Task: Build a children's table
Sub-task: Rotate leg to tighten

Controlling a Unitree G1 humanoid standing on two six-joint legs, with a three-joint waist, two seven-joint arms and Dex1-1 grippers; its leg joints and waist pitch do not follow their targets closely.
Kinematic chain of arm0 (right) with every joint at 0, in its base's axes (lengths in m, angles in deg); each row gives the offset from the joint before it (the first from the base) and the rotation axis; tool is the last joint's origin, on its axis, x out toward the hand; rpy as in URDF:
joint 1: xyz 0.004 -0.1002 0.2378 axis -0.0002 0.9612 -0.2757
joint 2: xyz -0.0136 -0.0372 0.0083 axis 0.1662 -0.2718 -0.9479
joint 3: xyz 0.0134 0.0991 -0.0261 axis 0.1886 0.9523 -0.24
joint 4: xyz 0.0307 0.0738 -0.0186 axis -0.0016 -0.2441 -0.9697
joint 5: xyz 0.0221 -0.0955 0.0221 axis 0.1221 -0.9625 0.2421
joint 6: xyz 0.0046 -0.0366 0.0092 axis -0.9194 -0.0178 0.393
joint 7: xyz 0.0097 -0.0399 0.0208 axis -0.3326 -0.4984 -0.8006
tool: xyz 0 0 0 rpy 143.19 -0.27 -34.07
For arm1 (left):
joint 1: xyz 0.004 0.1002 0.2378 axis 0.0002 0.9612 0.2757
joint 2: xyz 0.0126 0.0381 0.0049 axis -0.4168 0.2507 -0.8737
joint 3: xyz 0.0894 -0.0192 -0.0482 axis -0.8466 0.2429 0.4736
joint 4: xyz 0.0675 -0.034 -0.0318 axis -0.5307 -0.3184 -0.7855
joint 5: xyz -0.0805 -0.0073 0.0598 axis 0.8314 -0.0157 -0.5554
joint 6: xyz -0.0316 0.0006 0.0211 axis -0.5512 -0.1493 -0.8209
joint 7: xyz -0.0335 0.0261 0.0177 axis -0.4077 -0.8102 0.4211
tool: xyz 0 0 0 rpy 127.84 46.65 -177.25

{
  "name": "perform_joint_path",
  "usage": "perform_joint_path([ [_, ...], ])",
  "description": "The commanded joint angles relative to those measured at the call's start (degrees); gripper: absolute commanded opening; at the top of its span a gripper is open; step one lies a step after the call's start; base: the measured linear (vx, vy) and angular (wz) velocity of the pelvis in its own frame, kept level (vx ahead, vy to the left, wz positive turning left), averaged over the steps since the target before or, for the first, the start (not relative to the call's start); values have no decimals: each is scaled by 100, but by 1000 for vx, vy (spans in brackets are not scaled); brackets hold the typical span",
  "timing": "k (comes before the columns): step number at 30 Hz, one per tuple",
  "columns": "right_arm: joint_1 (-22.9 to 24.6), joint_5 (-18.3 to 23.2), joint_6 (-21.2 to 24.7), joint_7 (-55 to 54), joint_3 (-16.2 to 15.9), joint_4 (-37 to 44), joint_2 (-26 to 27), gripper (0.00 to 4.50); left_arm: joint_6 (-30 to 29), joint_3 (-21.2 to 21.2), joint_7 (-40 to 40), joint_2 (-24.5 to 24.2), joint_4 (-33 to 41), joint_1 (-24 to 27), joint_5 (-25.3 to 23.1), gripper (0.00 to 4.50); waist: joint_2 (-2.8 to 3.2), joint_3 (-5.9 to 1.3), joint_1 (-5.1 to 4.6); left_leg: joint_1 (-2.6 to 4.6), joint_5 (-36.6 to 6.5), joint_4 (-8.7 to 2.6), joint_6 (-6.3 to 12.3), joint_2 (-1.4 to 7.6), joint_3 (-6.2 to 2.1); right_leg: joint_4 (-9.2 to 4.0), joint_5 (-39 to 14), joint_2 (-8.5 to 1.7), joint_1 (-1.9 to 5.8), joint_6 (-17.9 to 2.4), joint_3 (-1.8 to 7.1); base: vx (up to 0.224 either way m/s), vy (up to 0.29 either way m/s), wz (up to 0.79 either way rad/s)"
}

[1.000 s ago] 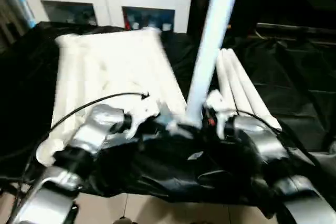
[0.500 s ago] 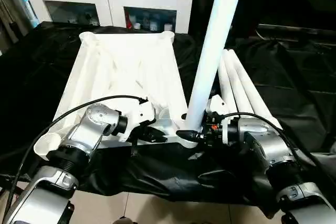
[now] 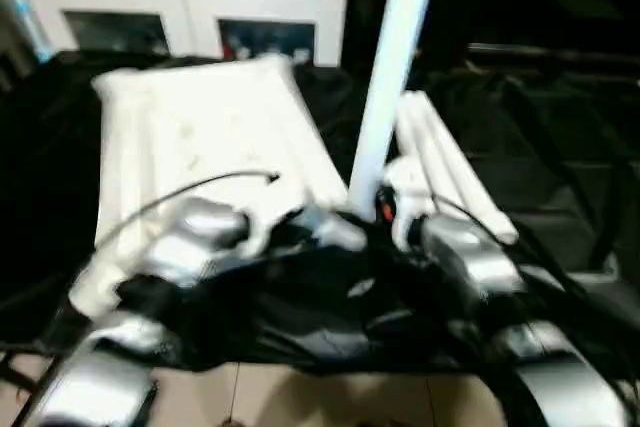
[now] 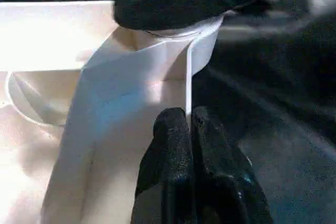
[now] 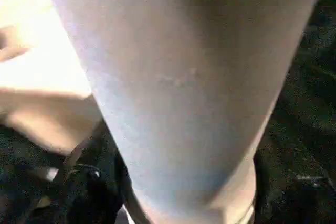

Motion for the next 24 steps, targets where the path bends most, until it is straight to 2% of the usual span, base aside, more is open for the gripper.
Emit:
perform_joint_path([
  [1,-60,-60,178,-549,-6,-495,217,272,-203,225,-557,160,47,-177,-29,0,-15,-336,-15,71,-2059,-377,-21,92,-67,-588,-3117,-369,210,-672,208,0,0,0],
  [2,-139,-136,-36,-733,-19,-618,313,272,-210,192,-618,307,190,-129,-32,0,-9,-342,-6,78,-2041,-368,3,97,-53,-597,-3018,-378,189,-687,218,0,0,0],
  [3,-154,-166,-108,-720,-29,-651,330,272,-192,173,-615,337,228,-111,-32,0,-62,-350,9,66,-1978,-366,54,95,-45,-576,-2934,-379,202,-690,222,0,0,0],
  [4,-165,-186,-154,-711,-33,-674,341,272,-181,161,-611,354,249,-100,-31,0,-62,-350,9,66,-1978,-366,54,95,-45,-576,-2934,-379,202,-690,222,0,0,0],
  [5,-186,-132,-164,-641,25,-717,365,328,-159,132,-607,370,271,-87,-39,0,-46,-362,19,45,-1848,-372,118,101,-33,-549,-2682,-374,217,-749,245,0,0,0],
  [6,-193,-106,-161,-608,50,-726,373,342,-140,119,-598,372,280,-80,-43,0,-44,-361,23,40,-1807,-374,132,102,-29,-539,-2591,-367,219,-775,249,0,0,0],
  [7,-204,-65,-157,-558,88,-740,385,342,-112,99,-582,375,295,-71,-48,0,-50,-373,32,41,-1728,-373,154,111,-22,-508,-2382,-364,227,-844,260,0,0,0],
  [9,-236,-22,-263,-123,103,-732,322,348,40,-3,-358,282,458,30,-7,0,-21,-390,44,16,-1594,-374,196,127,-19,-450,-1971,-369,262,-1000,272,0,0,0],
  [10,-242,-47,-309,-66,81,-741,306,362,20,-14,-326,261,488,46,3,0,-21,-390,44,16,-1594,-374,196,127,-19,-450,-1971,-369,262,-1000,272,0,0,0],
  [12,-244,-69,-385,65,30,-738,266,385,82,-38,-246,214,525,76,10,0,-27,-397,44,8,-1460,-364,236,128,-4,-410,-1645,-364,278,-1133,278,0,0,0],
  [13,-228,-75,-422,211,-17,-697,226,388,200,-55,-137,172,544,103,31,0,-1,-397,44,10,-1409,-360,252,120,1,-403,-1575,-361,283,-1165,281,0,0,0],
  [14,-100,-52,-457,891,-198,-412,34,388,428,-101,205,18,573,171,83,0,-18,-397,44,7,-1421,-359,288,120,2,-410,-1566,-353,296,-1176,272,0,0,0],
  [15,-93,-50,-457,923,-207,-397,24,388,440,-103,223,11,574,175,87,0,-20,-409,55,1,-1350,-352,346,123,6,-391,-1434,-354,311,-1183,281,0,0,0],
  [16,-46,-49,-451,1168,-263,-290,-45,388,519,-117,356,-41,584,195,114,0,2,-408,56,3,-1316,-354,368,123,5,-384,-1363,-349,306,-1206,283,0,0,0],
  [17,111,-41,-426,1741,-430,30,-254,388,630,-156,616,-177,595,229,142,0,-14,-407,72,6,-1279,-353,394,123,9,-383,-1286,-341,317,-1227,278,0,0,0],
  [19,177,-35,-408,1993,-480,159,-348,388,698,-165,770,-233,614,256,180,0,-9,-411,88,7,-1211,-352,442,140,10,-358,-1133,-342,321,-1280,285,0,0,0],
  [21,418,80,-224,2890,-650,671,-710,388,902,-206,1298,-428,648,327,307,0,-5,-406,113,28,-1244,-354,427,147,17,-359,-1181,-336,312,-1305,281,0,0,0],
  [24,535,140,-132,3355,-741,931,-928,388,1013,-224,1632,-540,634,354,397,0,-3,-394,180,29,-1335,-358,400,168,26,-364,-1342,-341,313,-1276,282,0,0,0],
])
